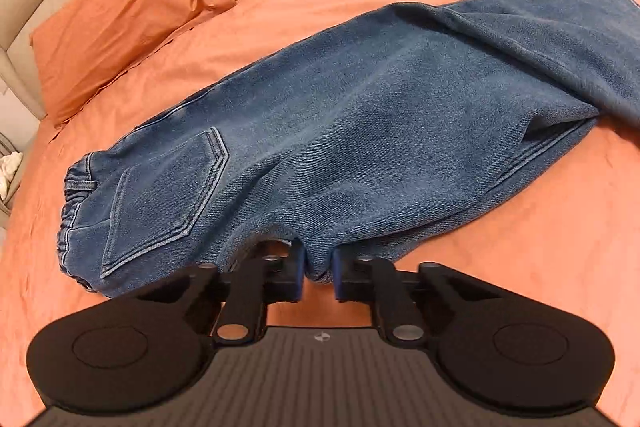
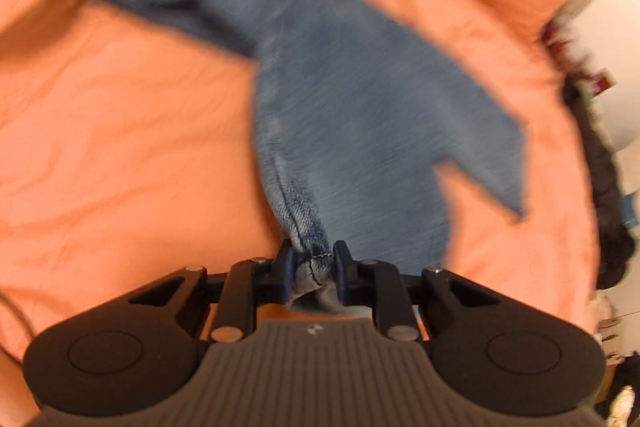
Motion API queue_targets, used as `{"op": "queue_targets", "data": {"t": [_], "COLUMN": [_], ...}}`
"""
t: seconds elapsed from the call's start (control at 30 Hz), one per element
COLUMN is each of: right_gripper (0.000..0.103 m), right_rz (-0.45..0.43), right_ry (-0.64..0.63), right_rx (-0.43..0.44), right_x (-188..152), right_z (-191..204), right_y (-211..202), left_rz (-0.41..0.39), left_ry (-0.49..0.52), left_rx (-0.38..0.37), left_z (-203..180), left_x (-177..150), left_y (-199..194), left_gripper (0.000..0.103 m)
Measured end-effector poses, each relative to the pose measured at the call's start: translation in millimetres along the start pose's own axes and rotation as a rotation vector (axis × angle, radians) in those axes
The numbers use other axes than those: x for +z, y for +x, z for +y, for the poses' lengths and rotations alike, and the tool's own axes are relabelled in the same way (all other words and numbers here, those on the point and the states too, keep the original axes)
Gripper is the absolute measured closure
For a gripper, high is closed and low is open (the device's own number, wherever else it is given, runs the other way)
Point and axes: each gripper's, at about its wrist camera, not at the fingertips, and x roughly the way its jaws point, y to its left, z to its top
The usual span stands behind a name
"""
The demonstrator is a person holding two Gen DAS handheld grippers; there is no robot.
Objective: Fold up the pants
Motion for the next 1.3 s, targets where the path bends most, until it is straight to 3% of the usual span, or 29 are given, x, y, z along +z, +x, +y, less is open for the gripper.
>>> {"op": "queue_targets", "data": {"t": [0.23, 0.37, 0.5, 0.8, 0.9, 1.0, 1.17, 1.3], "right_gripper": [0.089, 0.089, 0.090, 0.090, 0.087, 0.077, 0.077, 0.077], "right_rz": [-0.043, -0.018, 0.019, 0.160, 0.184, 0.180, 0.152, 0.146], "right_ry": [0.070, 0.081, 0.054, 0.112, 0.133, 0.193, 0.323, 0.470], "right_rx": [-0.288, -0.342, -0.378, -0.282, -0.256, -0.249, -0.185, -0.073], "right_x": [56.1, 93.1, 119.1, 131.9, 127.7, 125.0, 102.7, 58.5], "right_z": [-124.3, -170.6, -189.2, -229.0, -232.5, -243.7, -269.7, -283.9], "right_y": [6.5, 51.7, 112.6, 238.4, 261.4, 262.5, 229.7, 194.7], "left_rz": [0.020, 0.037, 0.048, 0.098, 0.117, 0.132, 0.127, 0.106], "left_ry": [0.051, 0.087, 0.102, 0.094, 0.093, 0.097, 0.084, 0.063], "left_rx": [0.003, -0.007, -0.025, -0.077, -0.084, -0.083, -0.068, -0.057], "left_z": [-3.2, -4.1, -1.4, 3.4, 3.3, 3.3, 1.6, 1.3], "left_x": [3.8, 4.1, 4.9, 2.4, 3.4, 2.9, 3.2, 3.7], "left_y": [1.8, 3.7, 6.8, 18.3, 21.6, 23.7, 21.9, 13.4], "left_gripper": [0.092, 0.092, 0.093, 0.093, 0.093, 0.093, 0.094, 0.094]}}
